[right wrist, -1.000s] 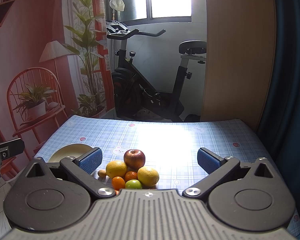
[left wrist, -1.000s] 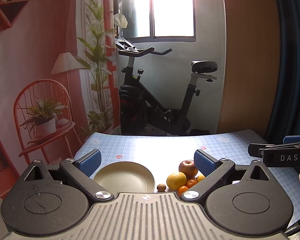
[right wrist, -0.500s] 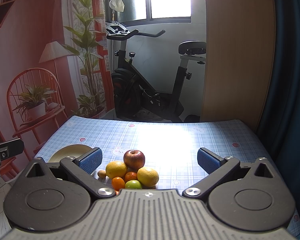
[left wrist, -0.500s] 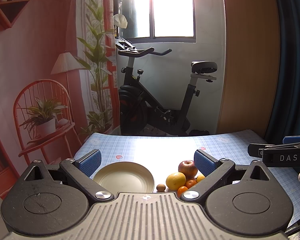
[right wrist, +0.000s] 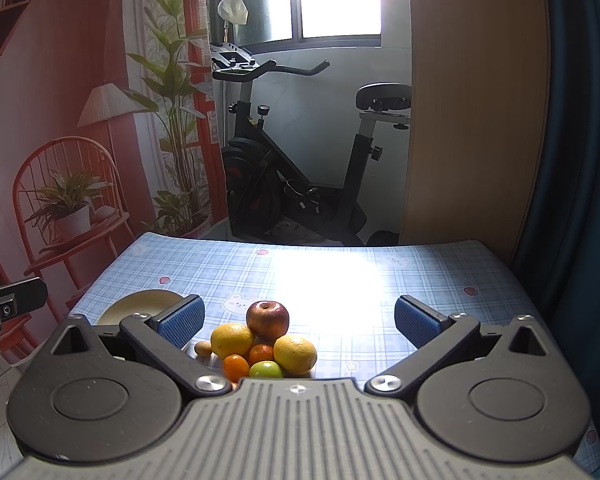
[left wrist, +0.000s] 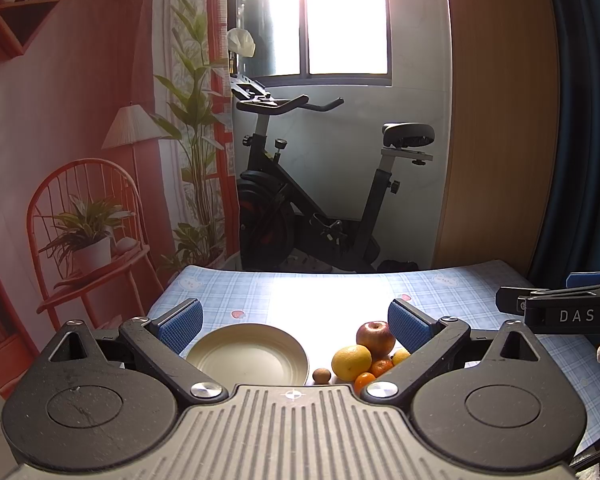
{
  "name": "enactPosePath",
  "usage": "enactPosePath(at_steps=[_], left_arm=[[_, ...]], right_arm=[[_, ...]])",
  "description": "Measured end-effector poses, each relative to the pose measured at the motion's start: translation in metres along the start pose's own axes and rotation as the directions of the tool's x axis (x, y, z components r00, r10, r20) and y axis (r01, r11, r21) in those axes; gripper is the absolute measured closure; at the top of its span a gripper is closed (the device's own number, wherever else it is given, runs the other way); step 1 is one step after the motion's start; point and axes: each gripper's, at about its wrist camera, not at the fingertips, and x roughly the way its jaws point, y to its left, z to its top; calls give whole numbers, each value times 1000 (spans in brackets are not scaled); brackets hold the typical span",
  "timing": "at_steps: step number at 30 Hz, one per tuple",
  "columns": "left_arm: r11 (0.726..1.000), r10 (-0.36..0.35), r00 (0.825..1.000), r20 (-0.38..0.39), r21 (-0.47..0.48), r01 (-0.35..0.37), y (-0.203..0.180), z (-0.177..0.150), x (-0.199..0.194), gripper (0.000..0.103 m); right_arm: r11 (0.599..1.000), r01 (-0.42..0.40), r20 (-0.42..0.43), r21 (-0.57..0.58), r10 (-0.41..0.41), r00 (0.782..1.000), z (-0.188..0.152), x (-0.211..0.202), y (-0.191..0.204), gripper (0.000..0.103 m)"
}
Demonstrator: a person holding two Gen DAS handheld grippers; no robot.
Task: Organize fruits
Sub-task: 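Move the left tool down toward the fruit pile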
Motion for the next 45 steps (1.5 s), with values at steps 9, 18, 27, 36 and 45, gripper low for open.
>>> enactPosePath(at_steps=[9, 18, 27, 36, 45], left_arm=[[999, 35, 999, -15, -16, -35, 4, -2, 18, 3], [987, 55, 998, -35, -152, -59, 28, -22, 73, 7], [989, 8, 999, -37, -147, -13, 27, -54, 105, 9], [987, -87, 991, -100, -141, 73, 19, -66, 130, 15], [985, -160, 977, -144, -95, 147, -5, -70, 153, 18]], right_arm=[[1000, -3, 31, 29, 2, 1000, 1, 8, -8, 0], [1000, 7, 173, 24, -11, 985, -23, 51, -26, 0], [994, -78, 70, 70, 74, 995, -66, 99, -36, 0], [988, -147, 79, 42, 143, 987, -91, 117, -45, 0], [997, -82, -32, 4, 82, 996, -112, 132, -60, 0]])
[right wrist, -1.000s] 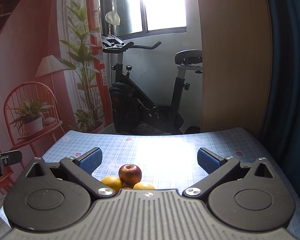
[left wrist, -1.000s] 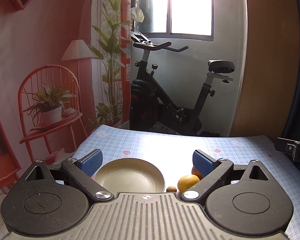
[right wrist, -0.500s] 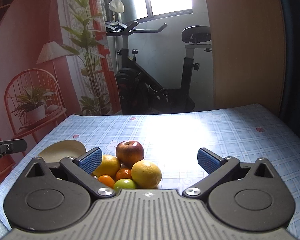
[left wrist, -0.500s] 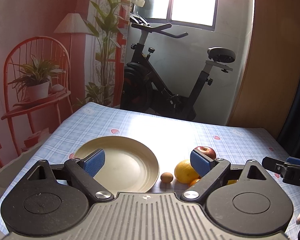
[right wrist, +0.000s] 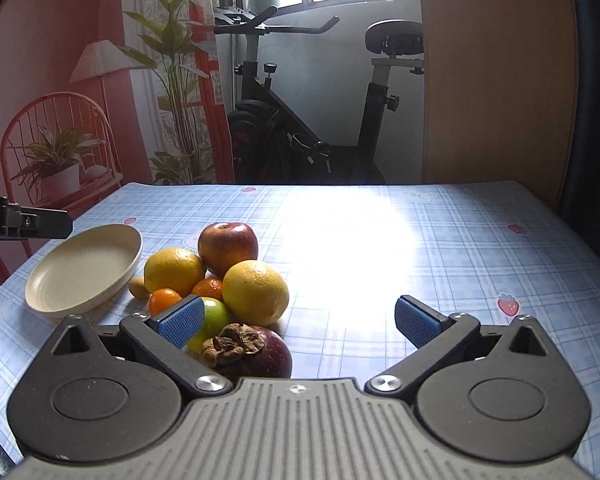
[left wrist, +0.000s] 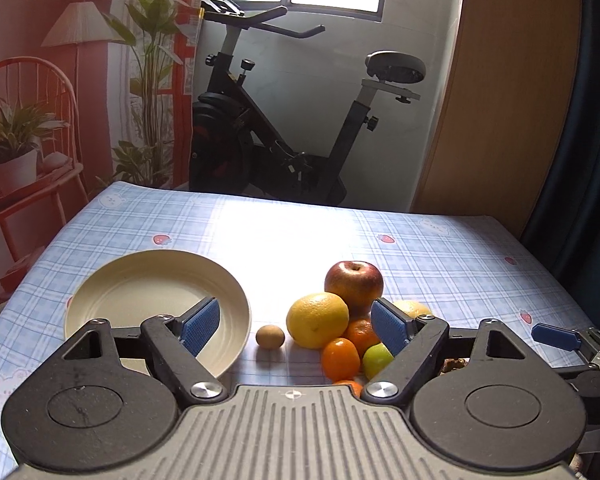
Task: Organize fruits
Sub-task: 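Move the left tool down toward the fruit pile, then grasp the dark purple mangosteen with the left tool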
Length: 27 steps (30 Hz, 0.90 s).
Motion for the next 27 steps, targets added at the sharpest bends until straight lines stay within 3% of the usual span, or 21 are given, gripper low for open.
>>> enactPosePath(at_steps=[7, 12, 16, 27], left_arm=[[999, 36, 998, -54, 6, -36, -9, -4, 18, 22], [1000, -18, 994, -109, -10, 17, -11, -6, 29, 30], [998, -68, 987, -145, 0, 68, -18, -8, 36, 44], [982, -184, 962, -204, 5, 189, -40, -12, 52, 48]], right_arm=[[999, -20, -29, -29, 19, 999, -13, 4, -8, 1], [998, -46, -56, -37, 43, 997, -21, 10, -14, 4], [994, -82, -73, -68, 77, 994, -25, 11, -13, 10], [966, -211, -143, -152, 190, 971, -34, 22, -3, 34]])
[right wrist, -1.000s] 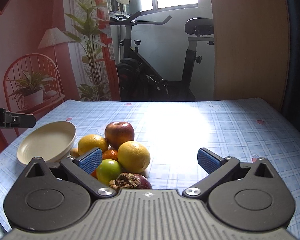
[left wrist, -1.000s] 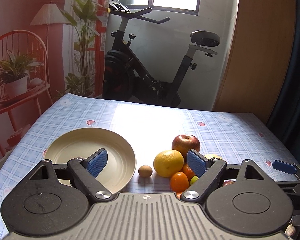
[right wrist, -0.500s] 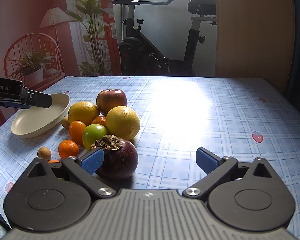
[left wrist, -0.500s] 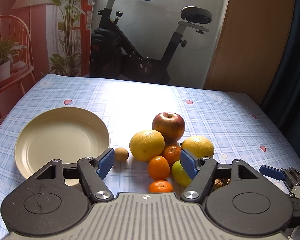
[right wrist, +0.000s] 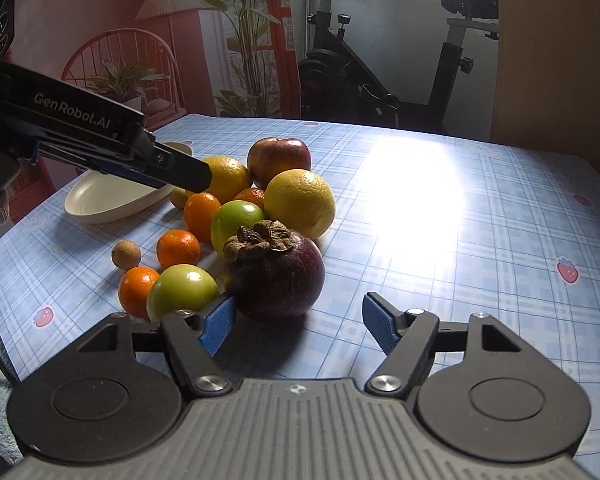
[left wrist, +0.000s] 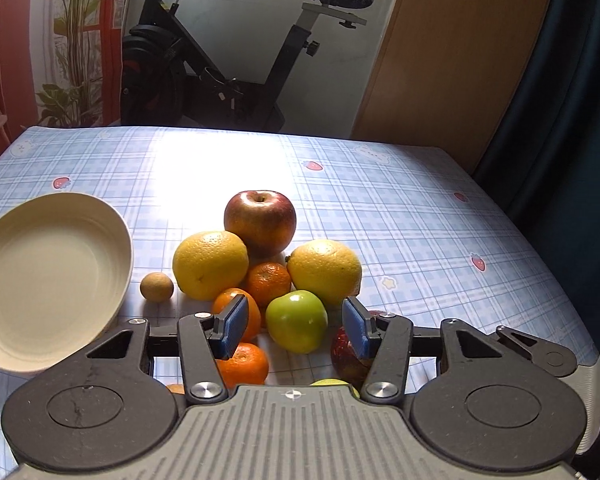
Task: Organize fruits
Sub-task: 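Grasp the dark purple mangosteen with the left tool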
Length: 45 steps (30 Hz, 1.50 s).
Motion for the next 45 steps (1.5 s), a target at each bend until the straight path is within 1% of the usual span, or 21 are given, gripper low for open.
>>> enactPosePath(at_steps=[2, 7, 10, 14, 21, 28, 33, 37, 45], left_arm=[[1000, -22, 1000, -8, 3, 22, -2, -2, 3, 48], [997, -70, 997, -33, 11, 71, -7, -3, 12, 48], [994, -106, 993, -45, 12, 106, -8, -4, 15, 49], [990, -136, 989, -65, 25, 138, -13, -4, 22, 49], [986, -165, 981, -103, -14, 165, -9, -5, 37, 49], [982, -185, 975, -126, -46, 181, -3, -3, 47, 49], [975, -220, 965, -143, -52, 214, -4, -3, 55, 49], [972, -234, 958, -164, -56, 228, -5, -4, 63, 49], [969, -245, 955, -169, -45, 241, -5, -2, 65, 51]], right_arm=[[1000, -11, -6, -12, 11, 1000, 0, 3, 1, 37], [999, -41, -11, -28, 41, 999, 2, 8, 2, 39], [998, -46, -9, -41, 46, 999, 4, 12, 5, 41], [998, -52, -6, -46, 52, 999, 6, 16, 6, 42], [997, -65, 7, -48, 65, 998, 10, 23, 6, 42], [997, -68, 0, -40, 68, 998, 11, 24, 4, 42], [996, -55, -27, -72, 53, 998, 8, 23, 8, 40], [997, -64, -24, -49, 63, 998, 8, 26, 5, 40], [996, -75, -19, -40, 74, 997, 8, 26, 3, 40]])
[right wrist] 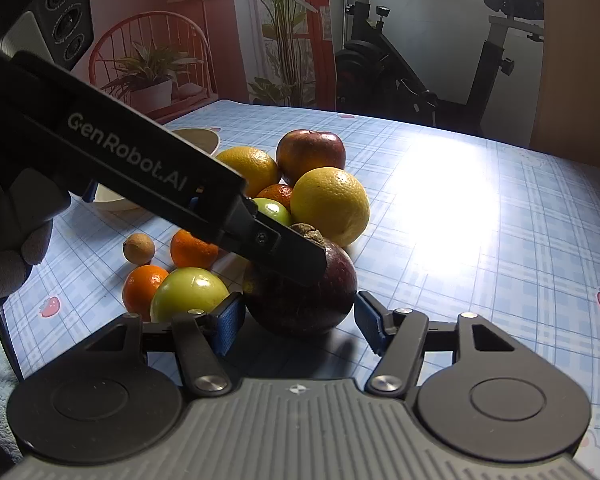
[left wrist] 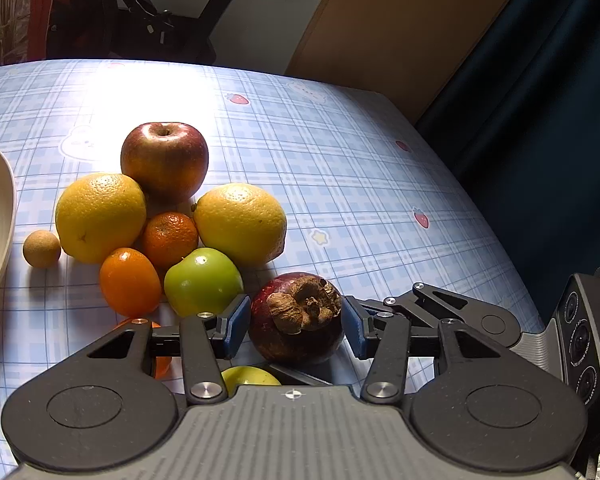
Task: Organize fruits
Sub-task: 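Grasp the dark purple mangosteen with the left tool, then lift the mangosteen and carry it over the cream plate with the left tool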
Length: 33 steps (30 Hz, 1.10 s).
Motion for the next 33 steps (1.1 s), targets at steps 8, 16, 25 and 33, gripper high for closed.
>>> enactPosePath(at_steps=[8, 16, 25, 33], left_arm=[[1000, -3, 1000, -10, 16, 3, -3, 5, 0, 51], [997, -37, 999, 35, 66, 34, -14, 14, -18, 51], [998, -49, 994, 103, 37, 45, 8, 25, -62, 51], [998, 6, 990, 144, -56, 2, 73, 32, -109, 51]], right_arm=[[999, -12, -9, 49, 13, 1000, 4, -2, -7, 40], [999, 15, 26, 52, -16, 1000, 19, -23, -7, 40], [1000, -4, 53, -13, 4, 999, 57, -25, 17, 40], [991, -99, 46, -90, 103, 994, 97, 23, 55, 40]])
